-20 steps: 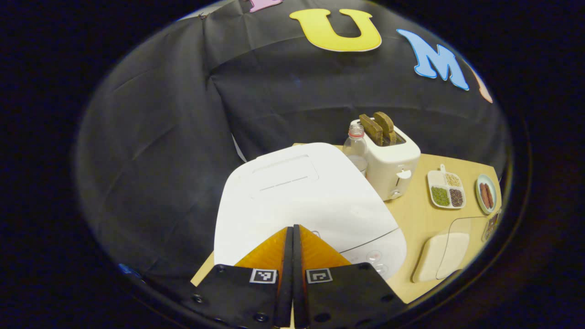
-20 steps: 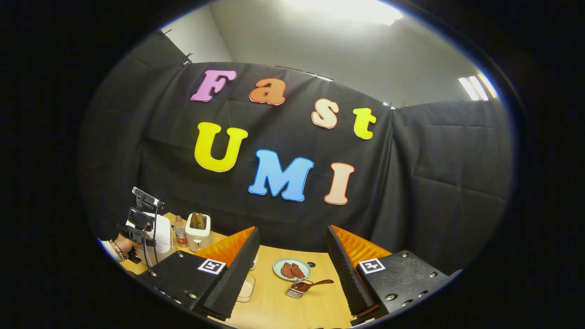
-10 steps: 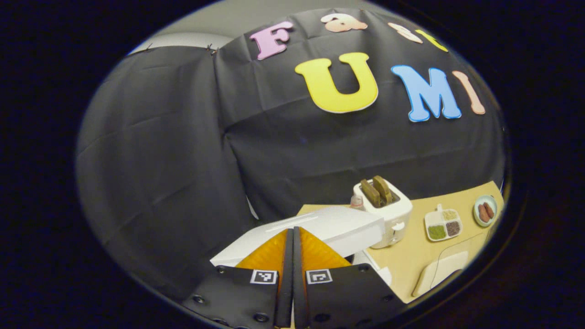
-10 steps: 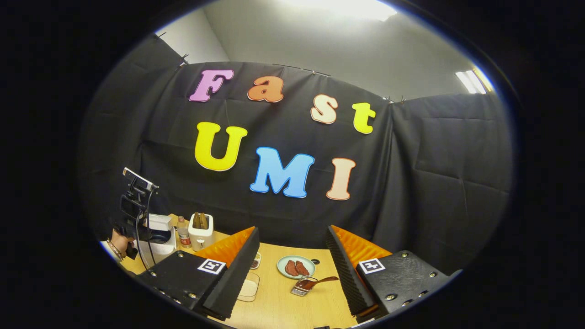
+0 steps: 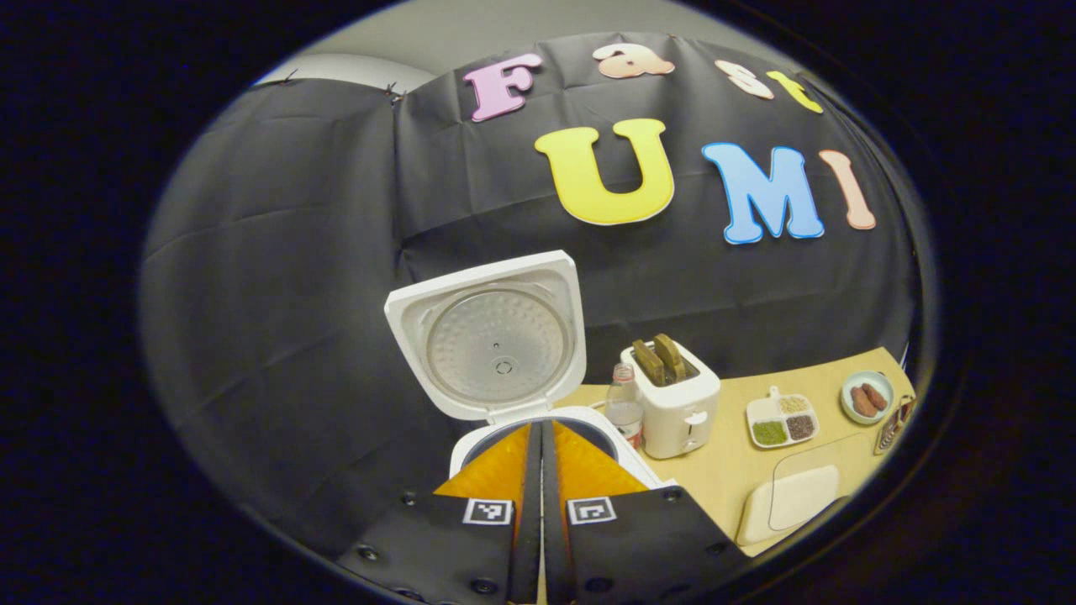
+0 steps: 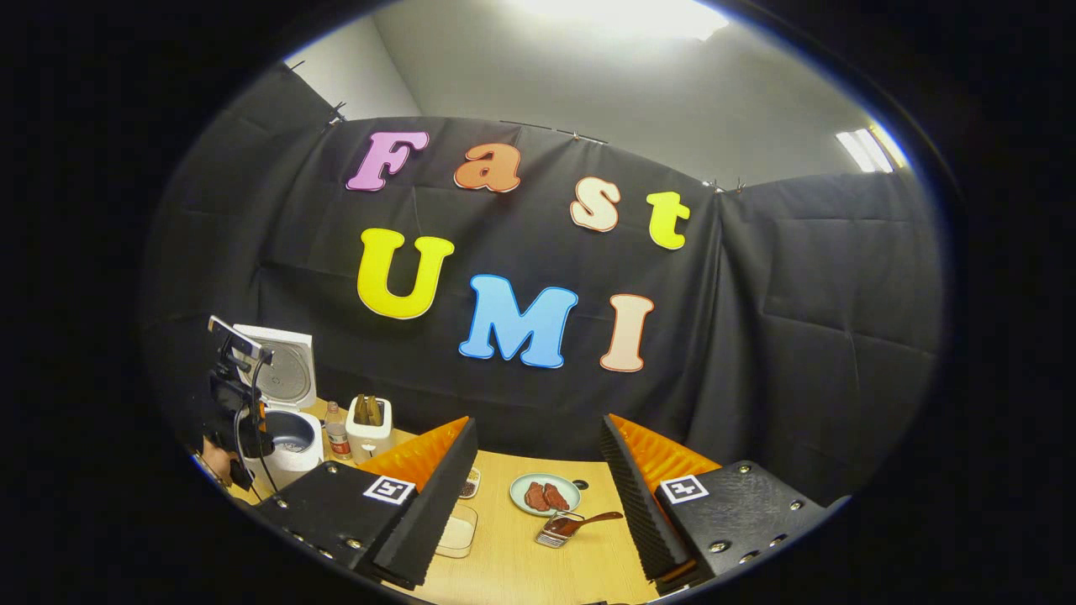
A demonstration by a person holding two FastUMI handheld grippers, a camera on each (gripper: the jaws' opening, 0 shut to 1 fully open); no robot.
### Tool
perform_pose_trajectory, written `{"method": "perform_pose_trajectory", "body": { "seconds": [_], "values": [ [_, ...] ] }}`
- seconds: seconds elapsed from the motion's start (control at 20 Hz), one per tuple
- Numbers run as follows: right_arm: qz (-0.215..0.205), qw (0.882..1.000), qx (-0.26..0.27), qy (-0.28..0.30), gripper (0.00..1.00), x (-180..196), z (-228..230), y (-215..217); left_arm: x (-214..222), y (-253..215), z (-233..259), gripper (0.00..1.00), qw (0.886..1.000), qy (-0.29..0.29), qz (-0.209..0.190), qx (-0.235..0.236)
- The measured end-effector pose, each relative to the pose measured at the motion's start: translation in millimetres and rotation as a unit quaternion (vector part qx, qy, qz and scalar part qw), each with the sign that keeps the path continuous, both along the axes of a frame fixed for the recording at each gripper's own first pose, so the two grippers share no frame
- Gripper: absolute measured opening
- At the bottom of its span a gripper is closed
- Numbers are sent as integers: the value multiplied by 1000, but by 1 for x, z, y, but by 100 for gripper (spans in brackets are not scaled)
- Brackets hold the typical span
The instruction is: Close the left gripper, press the button to open the rice cooker; take a wooden spoon from the chopstick holder with the right hand, scoop a spoonful of rice and pour it into the rice cooker, then put the wooden spoon back into the chopstick holder.
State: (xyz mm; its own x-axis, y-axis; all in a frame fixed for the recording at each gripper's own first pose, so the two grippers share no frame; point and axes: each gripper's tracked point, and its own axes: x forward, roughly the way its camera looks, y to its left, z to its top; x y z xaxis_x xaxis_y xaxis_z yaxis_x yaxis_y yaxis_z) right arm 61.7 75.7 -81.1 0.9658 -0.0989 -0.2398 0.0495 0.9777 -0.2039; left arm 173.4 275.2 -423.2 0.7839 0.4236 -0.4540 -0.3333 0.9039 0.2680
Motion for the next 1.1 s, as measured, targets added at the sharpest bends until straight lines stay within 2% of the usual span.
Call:
{"method": "perform_pose_trajectory", "body": {
  "seconds": [0.05,0.35,0.4,0.45,0.5,0.55,0.65,0.7,0.85,1.1],
  "values": [
    [0,1000,1,-2,90,1,1,1,-7,-2,-1,10,1000,0,0,1],
    [-10,999,30,-5,90,5,-7,-12,-30,-1,26,33,1000,-21,9,-1],
    [-11,999,36,-6,90,5,-9,-15,-32,-3,33,41,1000,-27,9,-9],
    [-14,999,38,-10,90,6,-9,-20,-35,-5,38,45,999,-33,9,-17],
    [-17,999,39,-14,90,6,-11,-26,-37,-8,45,43,999,-40,9,-25],
    [-20,999,40,-15,90,8,-14,-31,-42,-10,49,55,998,-46,9,-32],
    [-19,999,48,-4,90,9,-30,-39,-48,-17,63,52,997,-60,7,-46],
    [-19,998,55,3,91,12,-38,-45,-52,-23,68,60,996,-67,4,-55],
    [-27,996,78,33,91,24,-77,-73,-67,-42,85,70,992,-90,1,-88],
    [-54,991,96,70,90,49,-150,-140,-100,-72,116,74,990,-96,24,-104]
  ]
}}
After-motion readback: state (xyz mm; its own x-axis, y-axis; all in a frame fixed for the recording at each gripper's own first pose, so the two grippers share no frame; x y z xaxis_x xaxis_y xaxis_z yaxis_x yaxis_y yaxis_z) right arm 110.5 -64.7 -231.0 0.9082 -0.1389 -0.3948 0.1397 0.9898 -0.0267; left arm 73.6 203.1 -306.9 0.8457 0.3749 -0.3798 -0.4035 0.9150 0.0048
